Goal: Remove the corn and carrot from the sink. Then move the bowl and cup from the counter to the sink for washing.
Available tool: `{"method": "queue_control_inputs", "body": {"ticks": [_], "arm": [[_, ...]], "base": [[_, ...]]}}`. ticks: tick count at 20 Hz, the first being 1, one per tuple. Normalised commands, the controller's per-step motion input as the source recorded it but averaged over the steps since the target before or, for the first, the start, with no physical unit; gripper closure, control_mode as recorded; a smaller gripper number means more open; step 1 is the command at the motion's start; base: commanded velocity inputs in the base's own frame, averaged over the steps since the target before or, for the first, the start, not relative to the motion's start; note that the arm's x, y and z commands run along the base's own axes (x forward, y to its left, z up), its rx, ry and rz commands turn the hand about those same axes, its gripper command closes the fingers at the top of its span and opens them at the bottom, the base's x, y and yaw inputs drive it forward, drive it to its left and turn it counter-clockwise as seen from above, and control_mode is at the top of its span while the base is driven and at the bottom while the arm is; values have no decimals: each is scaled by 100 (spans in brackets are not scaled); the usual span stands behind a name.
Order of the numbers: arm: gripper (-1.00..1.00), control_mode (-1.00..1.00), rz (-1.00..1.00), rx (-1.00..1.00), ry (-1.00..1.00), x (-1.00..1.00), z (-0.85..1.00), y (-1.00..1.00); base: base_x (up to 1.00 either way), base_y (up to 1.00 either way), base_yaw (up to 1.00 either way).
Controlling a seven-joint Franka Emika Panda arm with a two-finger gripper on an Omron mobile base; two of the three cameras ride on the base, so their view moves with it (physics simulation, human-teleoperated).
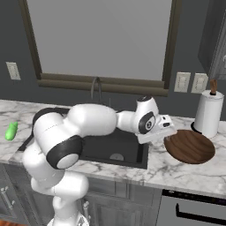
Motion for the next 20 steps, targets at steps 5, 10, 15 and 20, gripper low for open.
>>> {"method": "queue_control_inputs", "body": {"ticks": [5, 10, 15, 20], "arm": [[-100, -100, 0, 0, 0, 17, -20, -12], [-100, -100, 0, 0, 0, 19, -20, -9], [-100, -100, 0, 0, 0, 21, -19, -14], [-100, -100, 0, 0, 0, 20, -16, -19]], "base": [[0, 0, 0], [0, 0, 0], [0, 0, 0], [0, 0, 0]]}}
